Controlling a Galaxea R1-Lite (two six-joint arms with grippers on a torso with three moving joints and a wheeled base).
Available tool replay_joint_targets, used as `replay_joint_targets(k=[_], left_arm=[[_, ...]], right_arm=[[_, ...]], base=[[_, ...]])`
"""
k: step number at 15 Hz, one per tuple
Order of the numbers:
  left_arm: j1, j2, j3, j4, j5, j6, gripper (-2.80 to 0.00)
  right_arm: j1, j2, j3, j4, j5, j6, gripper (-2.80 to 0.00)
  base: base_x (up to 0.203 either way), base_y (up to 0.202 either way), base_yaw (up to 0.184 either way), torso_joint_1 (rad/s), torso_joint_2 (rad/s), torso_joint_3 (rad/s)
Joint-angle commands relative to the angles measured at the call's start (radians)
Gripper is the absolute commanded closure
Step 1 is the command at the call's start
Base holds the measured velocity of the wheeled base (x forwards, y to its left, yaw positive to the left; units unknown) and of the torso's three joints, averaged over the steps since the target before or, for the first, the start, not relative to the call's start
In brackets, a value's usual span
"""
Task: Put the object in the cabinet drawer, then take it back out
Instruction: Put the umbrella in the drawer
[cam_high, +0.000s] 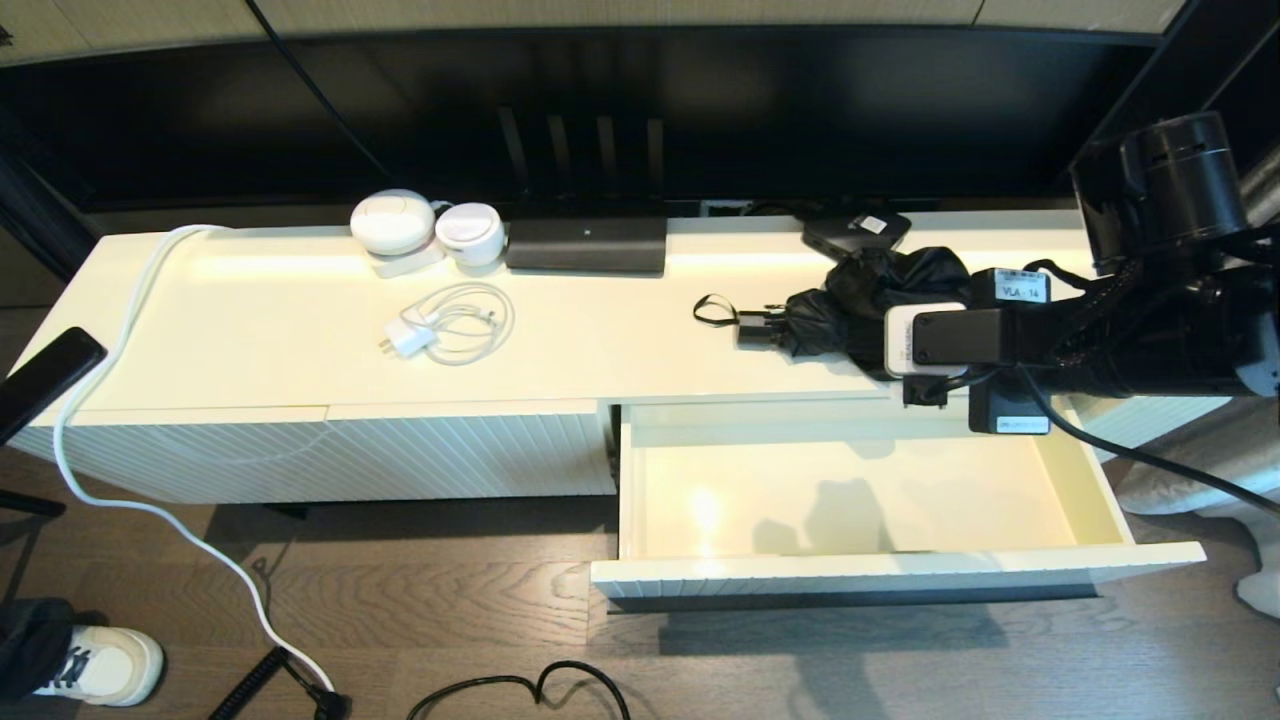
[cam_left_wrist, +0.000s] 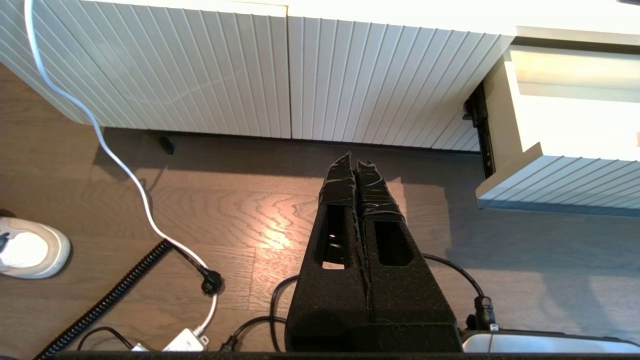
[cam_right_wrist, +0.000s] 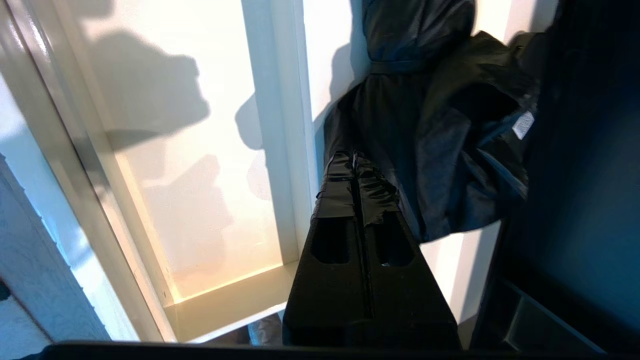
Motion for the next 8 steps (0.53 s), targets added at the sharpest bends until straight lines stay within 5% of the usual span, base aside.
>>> replay_joint_targets(k=[1, 8], left_arm=[[0.000, 0.000, 0.000, 0.000, 0.001, -0.001, 0.00], [0.000, 0.000, 0.000, 0.000, 0.001, -0.001, 0.00]], right_arm=[[0.003, -0.054, 0.005, 0.003, -0.001, -0.007, 0.00], [0.040, -0.056, 0.005, -0.009, 0.002, -0.005, 0.00]], base=[[0.000, 0.000, 0.000, 0.000, 0.00, 0.000], [0.000, 0.000, 0.000, 0.000, 0.00, 0.000]])
